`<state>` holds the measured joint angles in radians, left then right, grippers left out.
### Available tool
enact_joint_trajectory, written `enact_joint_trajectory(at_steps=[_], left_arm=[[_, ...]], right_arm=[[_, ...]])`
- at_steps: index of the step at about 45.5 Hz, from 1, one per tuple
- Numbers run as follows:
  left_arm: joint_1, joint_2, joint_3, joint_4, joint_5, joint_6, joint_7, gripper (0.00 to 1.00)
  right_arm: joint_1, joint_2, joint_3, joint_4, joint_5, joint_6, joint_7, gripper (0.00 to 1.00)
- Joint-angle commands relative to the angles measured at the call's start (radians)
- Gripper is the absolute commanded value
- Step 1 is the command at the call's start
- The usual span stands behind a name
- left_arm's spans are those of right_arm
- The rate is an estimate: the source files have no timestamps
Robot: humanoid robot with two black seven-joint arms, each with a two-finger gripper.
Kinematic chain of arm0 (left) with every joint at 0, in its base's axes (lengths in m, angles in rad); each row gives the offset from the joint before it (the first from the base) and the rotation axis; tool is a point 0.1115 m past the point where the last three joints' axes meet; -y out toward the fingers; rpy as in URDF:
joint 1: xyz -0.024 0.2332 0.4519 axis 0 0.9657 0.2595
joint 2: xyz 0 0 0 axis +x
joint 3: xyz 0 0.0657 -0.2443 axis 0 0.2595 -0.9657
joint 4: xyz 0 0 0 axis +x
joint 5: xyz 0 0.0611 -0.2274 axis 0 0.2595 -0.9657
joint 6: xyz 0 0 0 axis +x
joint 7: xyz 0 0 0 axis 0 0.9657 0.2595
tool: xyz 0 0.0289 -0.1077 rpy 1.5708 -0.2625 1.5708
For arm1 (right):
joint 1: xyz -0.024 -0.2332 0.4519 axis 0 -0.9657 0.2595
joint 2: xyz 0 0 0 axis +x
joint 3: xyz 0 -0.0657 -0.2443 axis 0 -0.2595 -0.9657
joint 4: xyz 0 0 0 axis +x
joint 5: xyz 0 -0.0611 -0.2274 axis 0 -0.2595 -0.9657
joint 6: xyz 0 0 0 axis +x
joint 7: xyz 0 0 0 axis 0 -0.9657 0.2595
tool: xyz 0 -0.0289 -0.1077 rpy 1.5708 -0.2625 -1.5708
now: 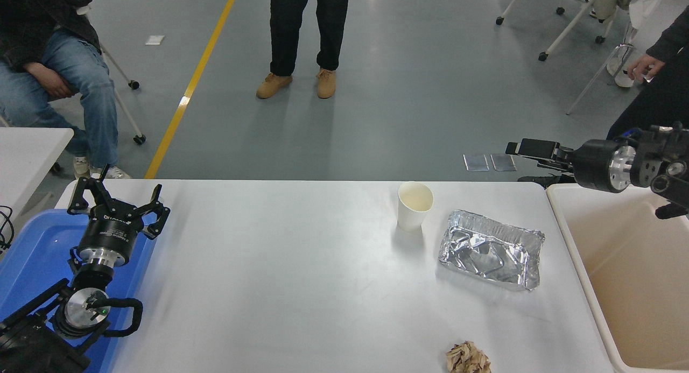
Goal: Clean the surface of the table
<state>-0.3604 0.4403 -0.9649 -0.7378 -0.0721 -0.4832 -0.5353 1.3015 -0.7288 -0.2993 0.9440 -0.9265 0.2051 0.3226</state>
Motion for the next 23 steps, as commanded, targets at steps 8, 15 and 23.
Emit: enact_joint_trajectory(at_steps=[8, 15, 23], left_arm=[[0.001, 0.0, 0.0, 0.0, 0.0, 0.0, 0.0, 0.99], [0.0, 0.0, 0.0, 0.0, 0.0, 0.0, 0.0, 0.99], [0.0, 0.0, 0.0, 0.0, 0.0, 0.0, 0.0, 0.99]], right_arm=[[0.137, 0.137, -0.156, 0.032, 0.058, 0.011, -0.131, 0.96], [0.193, 0.239, -0.216, 0.025, 0.071, 0.0, -0.134, 0.96], [0.208, 0.347, -0.277, -0.002, 0.069, -0.033, -0.134, 0.92]])
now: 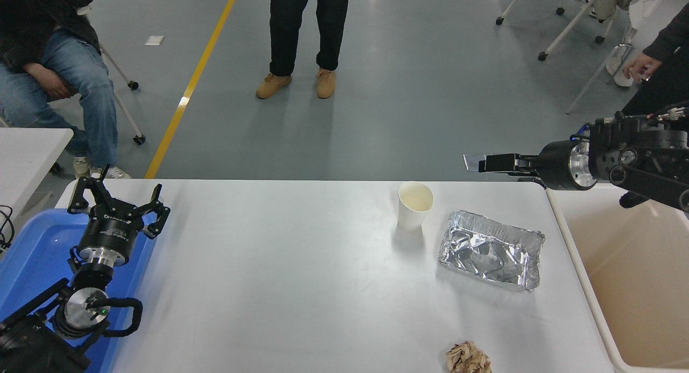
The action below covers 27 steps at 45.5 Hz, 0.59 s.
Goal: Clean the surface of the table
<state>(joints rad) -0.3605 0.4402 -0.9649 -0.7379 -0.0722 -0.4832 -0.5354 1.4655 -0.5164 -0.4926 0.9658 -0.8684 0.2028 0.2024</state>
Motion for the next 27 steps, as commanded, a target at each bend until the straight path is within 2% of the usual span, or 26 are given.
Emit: enact_joint_trajectory(at_steps=[1, 20, 27], left_arm=[[0.0, 0.0, 0.0, 0.0, 0.0, 0.0, 0.0, 0.99], [0.0, 0.0, 0.0, 0.0, 0.0, 0.0, 0.0, 0.99], [0.0, 0.0, 0.0, 0.0, 0.0, 0.0, 0.0, 0.99]], right_arm=[[0.041, 0.147, -0.089, -0.035, 0.011, -0.036, -0.012, 0.91], [-0.086, 0.28, -0.092, -0.289, 0.014, -0.059, -0.012, 0.89], [-0.114, 0.289, -0.09, -0.311, 0.031, -0.06, -0.009, 0.89]])
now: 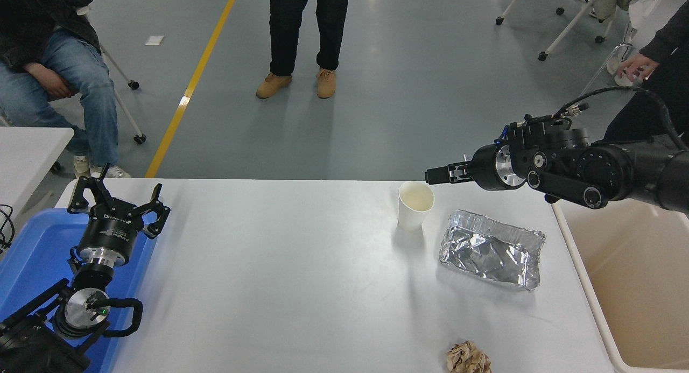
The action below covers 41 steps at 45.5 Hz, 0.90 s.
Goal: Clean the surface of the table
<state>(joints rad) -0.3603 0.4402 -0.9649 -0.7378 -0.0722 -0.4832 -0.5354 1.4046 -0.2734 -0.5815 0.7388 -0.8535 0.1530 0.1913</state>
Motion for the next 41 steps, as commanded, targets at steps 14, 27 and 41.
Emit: enact_joint_trajectory(at_steps=[14, 27, 41], left_arm=[[0.0, 0.0, 0.0, 0.0, 0.0, 0.0, 0.0, 0.99], [0.0, 0.0, 0.0, 0.0, 0.0, 0.0, 0.0, 0.99], [0.0, 0.0, 0.0, 0.0, 0.0, 0.0, 0.0, 0.99]], right_arm=[[-0.121, 0.128, -0.001, -0.17, 0.034, -0.018, 0.005, 0.89], [-0.161, 0.181, -0.001, -0.239, 0.034, -0.018, 0.005, 0.89], [-0.184, 0.22, 0.0, -0.311, 0.034, -0.018, 0.014, 0.88]])
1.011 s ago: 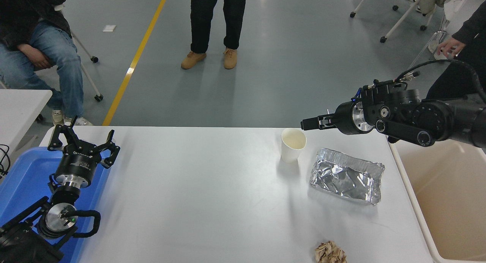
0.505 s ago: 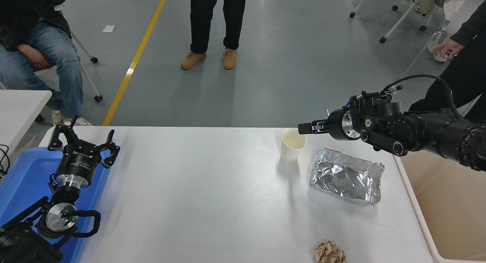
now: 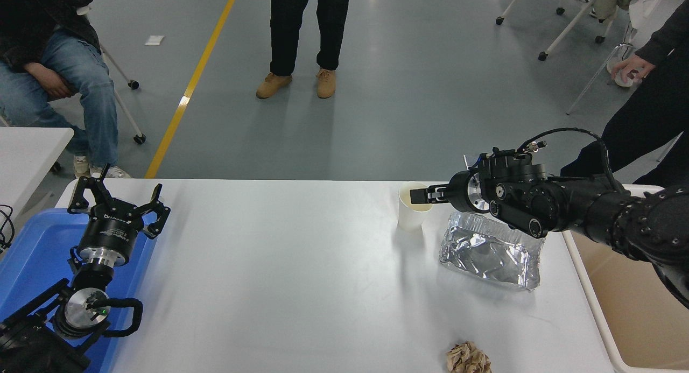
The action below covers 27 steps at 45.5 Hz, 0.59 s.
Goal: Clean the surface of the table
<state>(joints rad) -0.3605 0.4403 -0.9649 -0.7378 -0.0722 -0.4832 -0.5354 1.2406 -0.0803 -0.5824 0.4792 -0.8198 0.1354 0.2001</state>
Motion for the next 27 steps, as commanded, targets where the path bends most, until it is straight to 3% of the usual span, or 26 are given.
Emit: enact_joint_trajectory(at_steps=[1, 27], left_arm=[[0.0, 0.0, 0.0, 0.0, 0.0, 0.0, 0.0, 0.99], [0.002, 0.0, 0.0, 0.0, 0.0, 0.0, 0.0, 0.99]], right_arm=[[-0.02, 0.027, 0.001, -0.051, 0.001, 0.0, 0.007, 0.88], [-0.064, 0.028, 0.001, -0.11, 0.001, -0.005, 0.03, 0.83]])
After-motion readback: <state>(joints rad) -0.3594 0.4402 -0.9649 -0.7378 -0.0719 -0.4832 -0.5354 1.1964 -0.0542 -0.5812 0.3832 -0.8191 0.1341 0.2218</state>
